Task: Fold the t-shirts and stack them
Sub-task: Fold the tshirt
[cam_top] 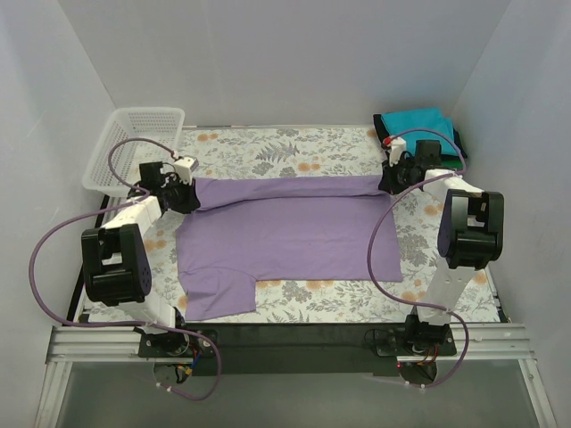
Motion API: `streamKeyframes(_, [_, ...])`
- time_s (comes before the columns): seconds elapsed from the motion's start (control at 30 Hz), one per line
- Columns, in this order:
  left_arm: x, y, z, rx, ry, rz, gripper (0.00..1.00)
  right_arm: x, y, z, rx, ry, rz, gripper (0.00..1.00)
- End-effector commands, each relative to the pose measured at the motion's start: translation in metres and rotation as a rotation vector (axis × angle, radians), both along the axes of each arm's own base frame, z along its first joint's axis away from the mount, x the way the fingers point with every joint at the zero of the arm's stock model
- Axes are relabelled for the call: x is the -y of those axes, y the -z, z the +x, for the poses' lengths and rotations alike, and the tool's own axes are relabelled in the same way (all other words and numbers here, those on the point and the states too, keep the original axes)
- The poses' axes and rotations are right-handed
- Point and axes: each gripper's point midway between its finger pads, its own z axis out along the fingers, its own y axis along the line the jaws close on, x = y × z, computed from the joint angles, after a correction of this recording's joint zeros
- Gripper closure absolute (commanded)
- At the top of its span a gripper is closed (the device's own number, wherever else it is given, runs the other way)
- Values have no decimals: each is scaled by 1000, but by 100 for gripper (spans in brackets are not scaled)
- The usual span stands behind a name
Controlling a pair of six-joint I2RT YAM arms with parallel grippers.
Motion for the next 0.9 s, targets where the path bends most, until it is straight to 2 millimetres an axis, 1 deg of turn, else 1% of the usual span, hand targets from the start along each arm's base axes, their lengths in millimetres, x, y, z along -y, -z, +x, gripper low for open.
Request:
streamKeyframes(0.0, [4, -15, -11, 5, 108, 23, 94, 5, -5, -8, -10, -50, -47, 78])
streamKeyframes(0.03, [4, -20, -11, 10, 114, 22, 90, 6, -5, -14, -25, -71, -65, 71])
streamKeyframes(0.07, [4, -27, -14, 8, 120, 17, 89, 8, -8, -16, -24, -84, -81, 69])
streamKeyframes(0.1, [6, -34, -14, 12, 131, -2, 87, 8, -13, -22, -32, -96, -91, 68])
streamKeyframes(0.13, [5, -54, -5, 41, 144, -2, 84, 10, -19, -27, -29, -113, -110, 63])
streamKeyframes(0.17, [5, -54, -4, 28, 145, -6, 80, 10, -23, -28, -20, -127, -116, 55])
streamKeyframes(0.2, [5, -60, 1, 36, 143, -10, 77, 8, -29, -30, -19, -136, -114, 41])
streamKeyframes(0.23, [6, -71, 9, 58, 147, -21, 75, 6, -33, -30, -15, -142, -103, 36])
streamKeyframes(0.27, [7, -67, 13, 40, 147, -34, 68, 4, -36, -29, -14, -138, -91, 33])
streamKeyframes(0.3, [8, -68, 17, 41, 148, -43, 65, 3, -41, -25, -5, -134, -82, 32])
streamKeyframes(0.33, [10, -69, 22, 37, 149, -61, 64, 1, -42, -23, -10, -131, -72, 29])
streamKeyframes(0.37, [13, -70, 34, 32, 147, -78, 62, -2, -43, -21, -20, -125, -48, 28])
streamKeyframes(0.4, [15, -68, 39, 22, 142, -85, 61, -4, -44, -16, -25, -124, -36, 30])
streamKeyframes(0.43, [16, -59, 47, 0, 135, -88, 61, -6, -43, -15, -36, -122, -18, 32])
streamKeyframes(0.47, [20, -63, 55, 7, 131, -91, 61, -9, -44, -13, -42, -121, -8, 33])
streamKeyframes(0.5, [21, -61, 61, 4, 124, -88, 61, -11, -38, -12, -71, -115, 10, 36])
streamKeyframes(0.53, [22, -57, 66, -2, 120, -84, 61, -14, -42, -8, -66, -118, 21, 38])
streamKeyframes(0.57, [23, -50, 75, -17, 105, -75, 61, -16, -42, -7, -69, -118, 28, 39])
streamKeyframes(0.63, [22, -42, 81, -36, 89, -71, 61, -20, -44, -5, -74, -118, 42, 41])
streamKeyframes(0.67, [20, -34, 83, -53, 78, -64, 61, -23, -44, -4, -76, -121, 46, 42])
streamKeyframes(0.7, [18, -33, 85, -56, 68, -60, 61, -26, -46, -2, -73, -121, 49, 43])
streamKeyframes(0.73, [17, -26, 85, -72, 62, -58, 62, -30, -51, 0, -71, -118, 63, 44])
streamKeyframes(0.8, [14, -17, 87, -86, 51, -34, 62, -40, -51, 2, -76, -128, 69, 44])
streamKeyframes(0.83, [13, -9, 85, -110, 49, -28, 62, -40, -51, 4, -77, -123, 72, 45])
streamKeyframes(0.87, [14, -5, 84, -119, 53, -20, 62, -56, -52, 3, -77, -155, 69, 45])
